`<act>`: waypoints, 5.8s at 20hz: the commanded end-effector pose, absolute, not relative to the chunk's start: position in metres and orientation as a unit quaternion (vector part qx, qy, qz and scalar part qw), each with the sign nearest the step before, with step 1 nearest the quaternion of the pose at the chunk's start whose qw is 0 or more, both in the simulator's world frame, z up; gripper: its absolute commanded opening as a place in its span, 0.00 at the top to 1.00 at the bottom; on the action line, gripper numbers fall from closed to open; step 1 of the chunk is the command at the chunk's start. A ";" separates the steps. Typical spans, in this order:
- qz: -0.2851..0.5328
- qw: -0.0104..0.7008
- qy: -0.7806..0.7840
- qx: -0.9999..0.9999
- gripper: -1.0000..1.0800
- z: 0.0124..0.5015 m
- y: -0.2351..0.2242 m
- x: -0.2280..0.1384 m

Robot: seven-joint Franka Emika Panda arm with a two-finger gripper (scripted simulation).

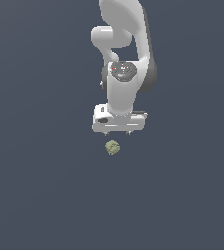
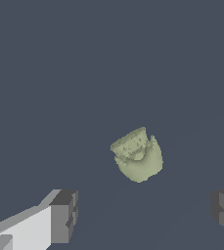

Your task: Pick up the object and move it to a goal position.

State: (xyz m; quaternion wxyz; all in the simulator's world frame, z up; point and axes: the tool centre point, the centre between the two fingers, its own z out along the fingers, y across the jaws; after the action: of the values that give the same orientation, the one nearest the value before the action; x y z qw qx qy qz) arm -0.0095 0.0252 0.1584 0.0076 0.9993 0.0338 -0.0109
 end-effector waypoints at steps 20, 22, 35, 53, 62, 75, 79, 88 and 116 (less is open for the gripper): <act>-0.007 0.005 0.156 0.988 0.04 0.127 0.015 -0.008; -0.006 0.004 0.181 0.983 0.04 0.121 0.013 -0.008; -0.001 0.000 0.285 0.958 0.04 0.094 0.005 -0.009; 0.000 0.000 0.296 0.955 0.04 0.052 0.005 -0.010; 0.000 0.000 0.297 0.955 1.00 0.041 0.005 -0.009; 0.000 0.000 0.297 0.955 1.00 0.050 0.009 -0.008; 0.000 0.000 0.297 0.955 1.00 0.067 0.020 -0.005; 0.000 0.000 0.297 0.955 1.00 0.137 0.063 0.008; 0.000 0.000 0.296 0.955 1.00 0.363 0.202 0.057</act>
State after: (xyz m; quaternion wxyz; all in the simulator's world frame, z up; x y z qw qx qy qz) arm 0.0546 0.1973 0.3550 -0.0002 0.9549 0.2968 0.0004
